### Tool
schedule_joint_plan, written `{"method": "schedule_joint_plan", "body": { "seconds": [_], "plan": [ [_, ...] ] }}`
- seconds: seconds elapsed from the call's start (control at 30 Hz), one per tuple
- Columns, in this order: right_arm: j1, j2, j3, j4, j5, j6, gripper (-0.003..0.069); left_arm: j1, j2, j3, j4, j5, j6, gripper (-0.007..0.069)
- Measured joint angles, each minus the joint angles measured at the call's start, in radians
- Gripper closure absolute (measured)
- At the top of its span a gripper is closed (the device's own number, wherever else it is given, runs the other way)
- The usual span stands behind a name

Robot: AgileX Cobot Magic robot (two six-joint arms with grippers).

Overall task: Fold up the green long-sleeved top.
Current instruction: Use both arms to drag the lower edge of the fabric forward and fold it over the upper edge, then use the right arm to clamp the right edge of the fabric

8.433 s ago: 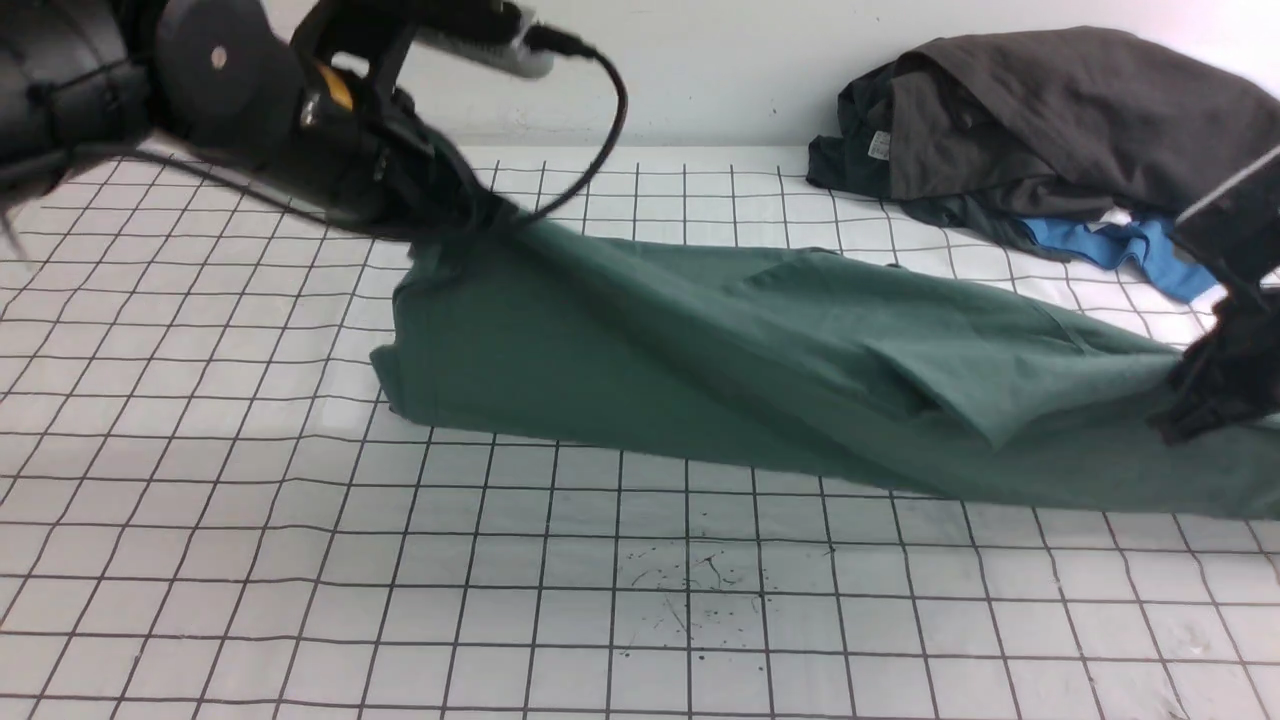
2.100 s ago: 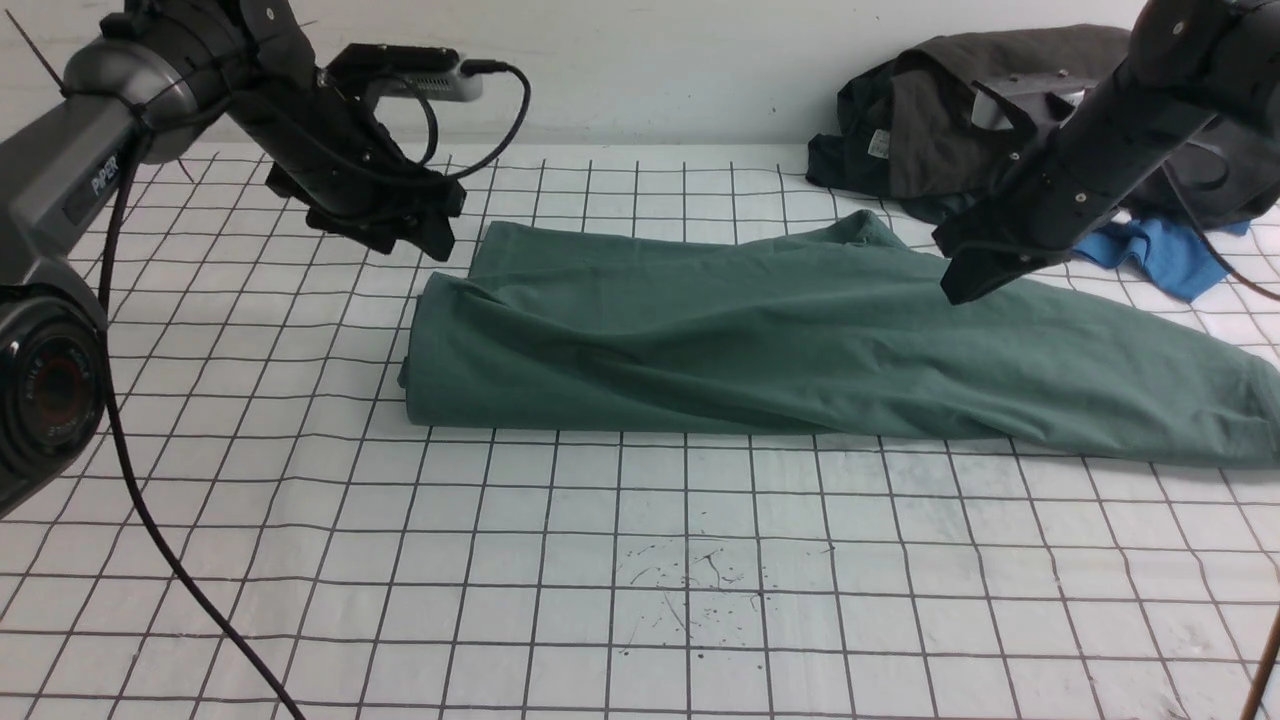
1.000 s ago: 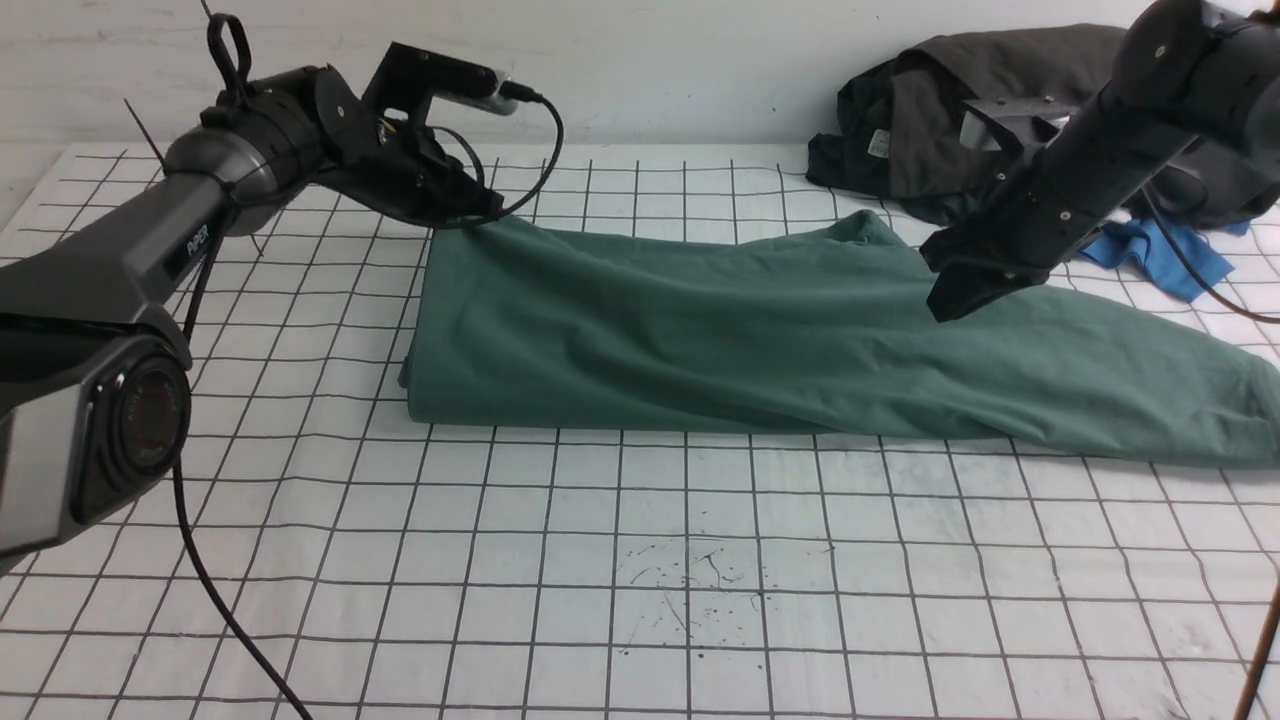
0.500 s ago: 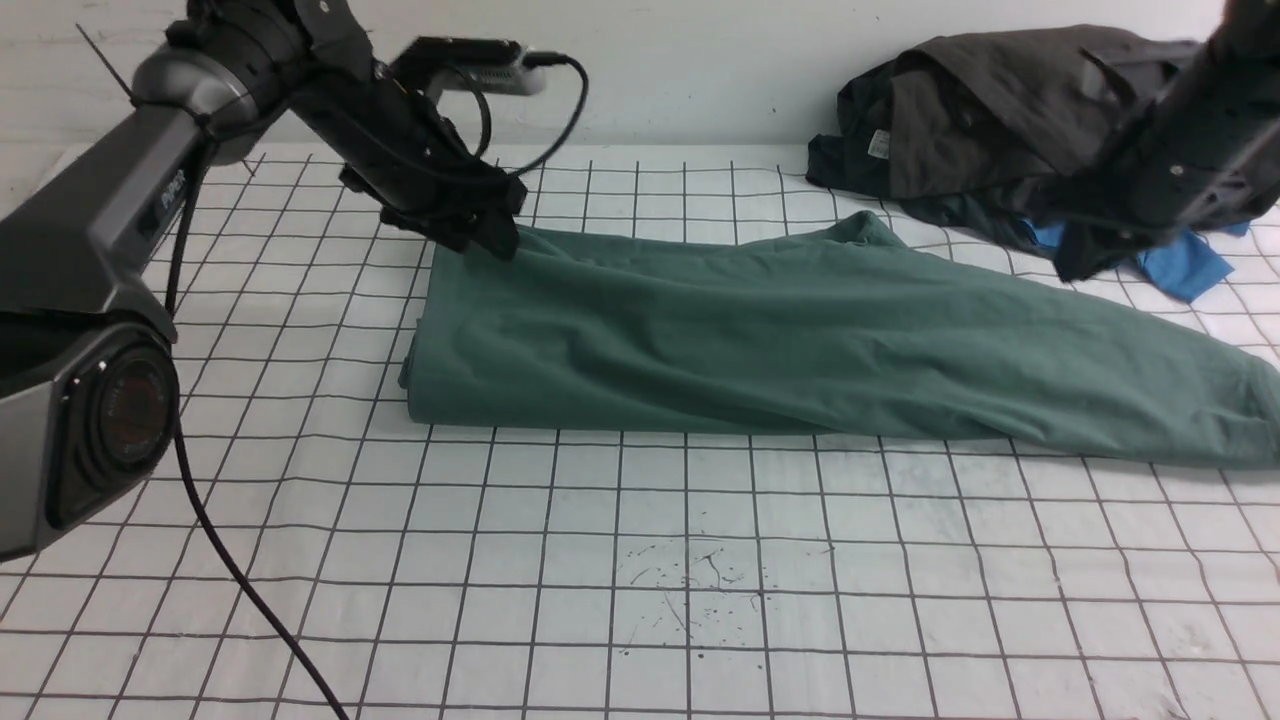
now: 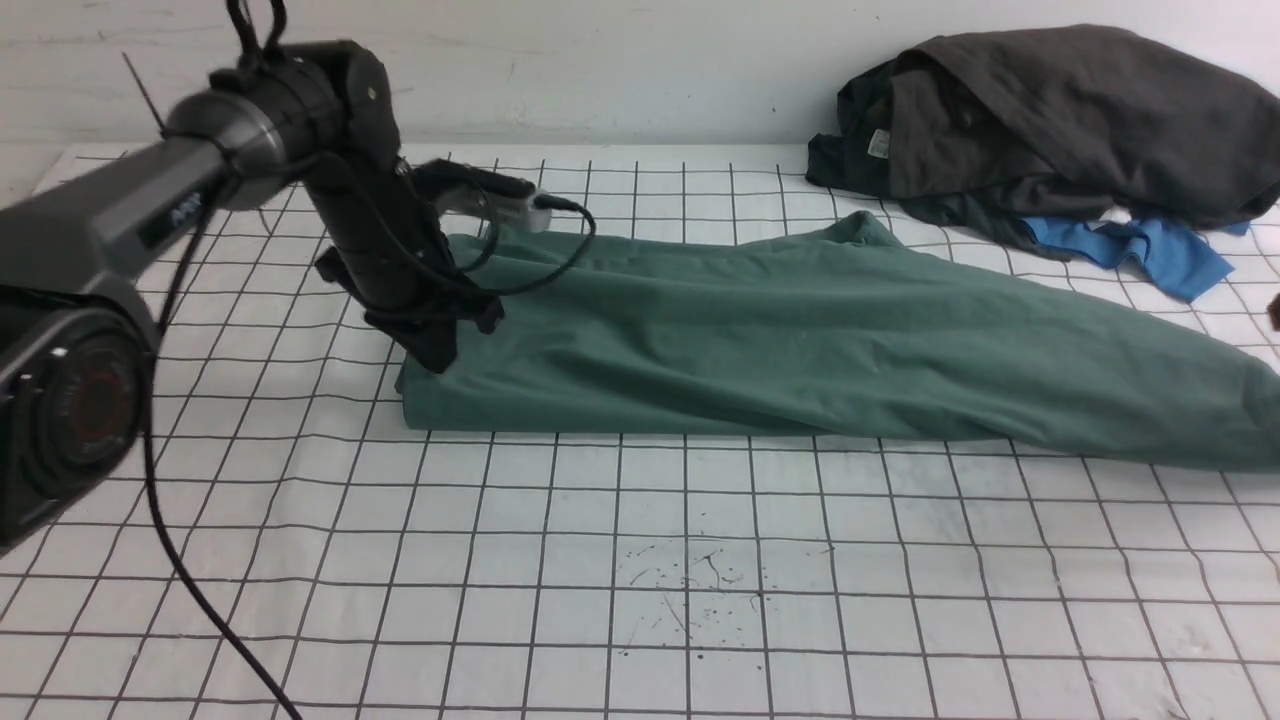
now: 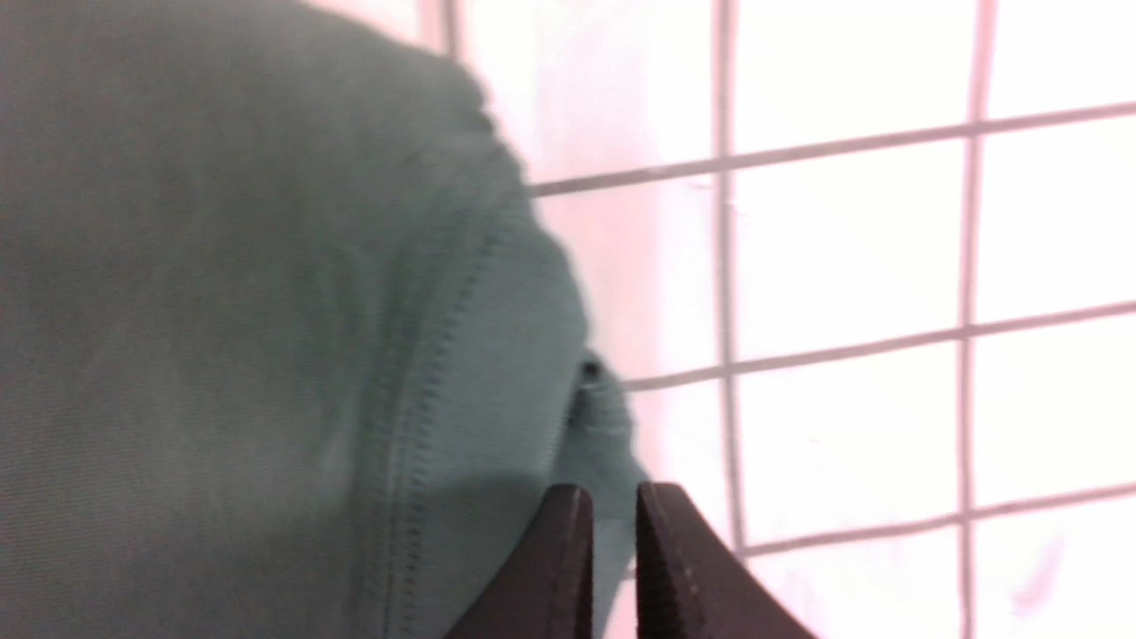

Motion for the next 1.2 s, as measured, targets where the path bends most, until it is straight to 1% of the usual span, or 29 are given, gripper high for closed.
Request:
{"method": "schedule_joint_plan", "body": {
  "seconds": [0.03,0.07,0.1,0.17,0.23,0.27,0.3,0.33,0.37,0.4,0.43,0.47,0.53,0.57,0.6,0.63,0.67,0.73,0.8,0.83,0.87,0.9,0.93,0.97,1.03,1.07,1.1,1.2],
  "plan": [
    [-0.035,-0.022,0.000,0.078,0.007,-0.044,0.0568,0.021,-0.073,0.029,0.002,0.002,0.000,0.0632],
    [-0.049,-0.028,0.000,0.118,0.012,-0.071,0.0557,0.027,-0.101,0.039,0.001,0.003,0.000,0.0632],
    [-0.067,-0.030,0.001,0.178,0.021,-0.113,0.0519,0.042,-0.170,0.064,0.000,0.004,0.000,0.0632],
    [-0.082,-0.029,0.011,0.240,0.019,-0.164,0.0463,0.054,-0.251,0.090,-0.004,0.007,0.007,0.0632],
    [-0.089,-0.018,0.036,0.275,-0.001,-0.208,0.0353,0.058,-0.356,0.147,-0.016,0.008,0.017,0.0632],
    [-0.089,-0.018,0.038,0.275,-0.003,-0.208,0.0342,0.058,-0.365,0.152,-0.016,0.008,0.019,0.0632],
    [-0.090,0.005,0.054,0.286,-0.029,-0.222,0.0246,0.058,-0.431,0.198,-0.026,0.009,0.026,0.0632],
    [-0.090,0.009,0.056,0.286,-0.035,-0.223,0.0226,0.058,-0.447,0.210,-0.026,0.009,0.027,0.0632],
    [-0.090,0.033,0.061,0.292,-0.053,-0.230,0.0162,0.058,-0.504,0.252,-0.037,0.013,0.035,0.0632],
    [-0.090,0.052,0.063,0.294,-0.064,-0.232,0.0126,0.058,-0.531,0.282,-0.044,0.014,0.042,0.0632],
    [-0.090,0.056,0.063,0.294,-0.067,-0.232,0.0126,0.058,-0.537,0.288,-0.046,0.015,0.044,0.0632],
    [-0.089,0.080,0.065,0.295,-0.080,-0.233,0.0089,0.058,-0.578,0.325,-0.047,0.016,0.048,0.0632],
    [-0.086,0.091,0.065,0.302,-0.093,-0.236,0.0081,0.058,-0.629,0.362,-0.045,0.018,0.050,0.0632],
    [-0.083,0.093,0.063,0.302,-0.096,-0.237,0.0086,0.058,-0.642,0.369,-0.045,0.020,0.050,0.0632],
    [-0.079,0.095,0.061,0.303,-0.097,-0.241,0.0117,0.058,-0.670,0.382,-0.043,0.021,0.050,0.0632],
    [-0.074,0.096,0.061,0.303,-0.098,-0.249,0.0165,0.058,-0.701,0.394,-0.038,0.021,0.049,0.0632],
    [-0.072,0.096,0.061,0.303,-0.098,-0.250,0.0186,0.058,-0.705,0.398,-0.037,0.021,0.049,0.0632],
    [-0.059,0.097,0.060,0.306,-0.093,-0.258,0.0337,0.058,-0.759,0.420,-0.026,0.022,0.043,0.0632],
    [-0.051,0.096,0.060,0.310,-0.078,-0.265,0.0504,0.058,-0.805,0.453,-0.011,0.024,0.035,0.0632],
    [-0.051,0.094,0.061,0.310,-0.076,-0.266,0.0533,0.058,-0.816,0.463,-0.006,0.024,0.032,0.0632],
    [-0.051,0.083,0.061,0.310,-0.069,-0.273,0.0603,0.058,-0.862,0.506,0.017,0.024,0.019,0.0632],
    [-0.053,0.065,0.061,0.300,-0.058,-0.280,0.0625,0.058,-0.913,0.554,0.038,0.024,0.002,0.0632],
    [-0.058,0.048,0.058,0.292,-0.048,-0.285,0.0630,0.058,-0.953,0.612,0.062,0.024,-0.015,0.0632],
    [-0.059,0.048,0.057,0.292,-0.048,-0.285,0.0630,0.058,-0.953,0.612,0.062,0.024,-0.019,0.0632],
    [-0.073,0.002,0.026,0.264,-0.016,-0.280,0.0631,0.058,-1.057,0.754,0.100,0.013,-0.073,0.0632],
    [-0.074,-0.009,0.013,0.255,-0.007,-0.274,0.0631,0.058,-1.084,0.779,0.105,0.008,-0.082,0.0632],
    [-0.081,-0.041,-0.038,0.230,0.017,-0.243,0.0631,0.058,-1.152,0.901,0.126,-0.016,-0.119,0.0632],
    [-0.077,-0.088,-0.137,0.215,0.059,-0.181,0.0631,0.058,-1.252,1.083,0.134,-0.088,-0.169,0.0632]
  ]
}}
